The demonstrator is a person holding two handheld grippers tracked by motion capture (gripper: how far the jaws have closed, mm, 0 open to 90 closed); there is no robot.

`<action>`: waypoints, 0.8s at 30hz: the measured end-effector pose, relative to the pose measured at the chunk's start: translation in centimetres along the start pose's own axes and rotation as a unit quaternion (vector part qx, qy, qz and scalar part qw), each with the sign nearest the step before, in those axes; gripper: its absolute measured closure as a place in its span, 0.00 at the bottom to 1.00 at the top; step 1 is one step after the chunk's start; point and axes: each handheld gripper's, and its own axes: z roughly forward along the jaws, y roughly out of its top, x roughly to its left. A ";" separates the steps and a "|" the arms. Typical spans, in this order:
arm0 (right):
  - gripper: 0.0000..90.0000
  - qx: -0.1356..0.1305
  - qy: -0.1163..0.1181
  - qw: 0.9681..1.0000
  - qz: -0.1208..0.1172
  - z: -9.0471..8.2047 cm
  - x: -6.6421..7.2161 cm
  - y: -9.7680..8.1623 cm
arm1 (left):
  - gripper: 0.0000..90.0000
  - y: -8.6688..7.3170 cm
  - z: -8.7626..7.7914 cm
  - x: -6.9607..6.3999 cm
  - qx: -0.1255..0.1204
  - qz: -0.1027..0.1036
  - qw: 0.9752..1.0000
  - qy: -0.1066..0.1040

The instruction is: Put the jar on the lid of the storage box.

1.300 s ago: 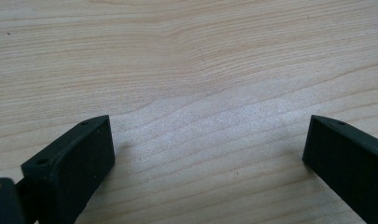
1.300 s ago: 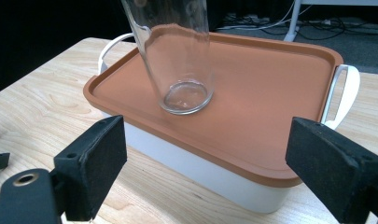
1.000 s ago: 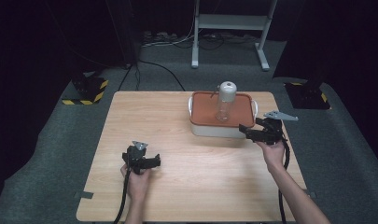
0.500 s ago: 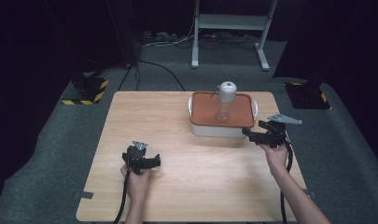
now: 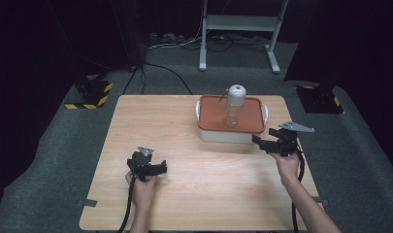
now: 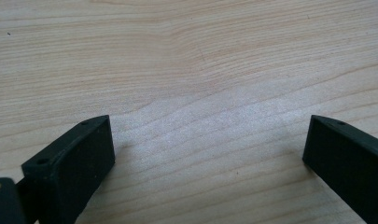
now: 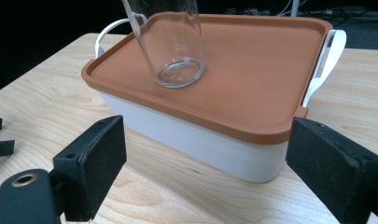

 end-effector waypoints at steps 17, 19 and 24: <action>0.13 0.002 -0.005 1.000 0.002 -0.1 -0.2 -1.1 | 0.02 0.0 0.0 0.0 0.000 0.000 1.000 0.000; 0.13 0.001 -0.005 1.000 0.006 0.0 -0.3 -1.3 | 0.02 0.0 0.0 0.0 0.000 0.000 1.000 0.000; 0.13 0.006 -0.006 1.000 0.007 0.1 -0.4 -1.7 | 0.02 0.0 0.0 0.0 0.000 0.000 1.000 0.000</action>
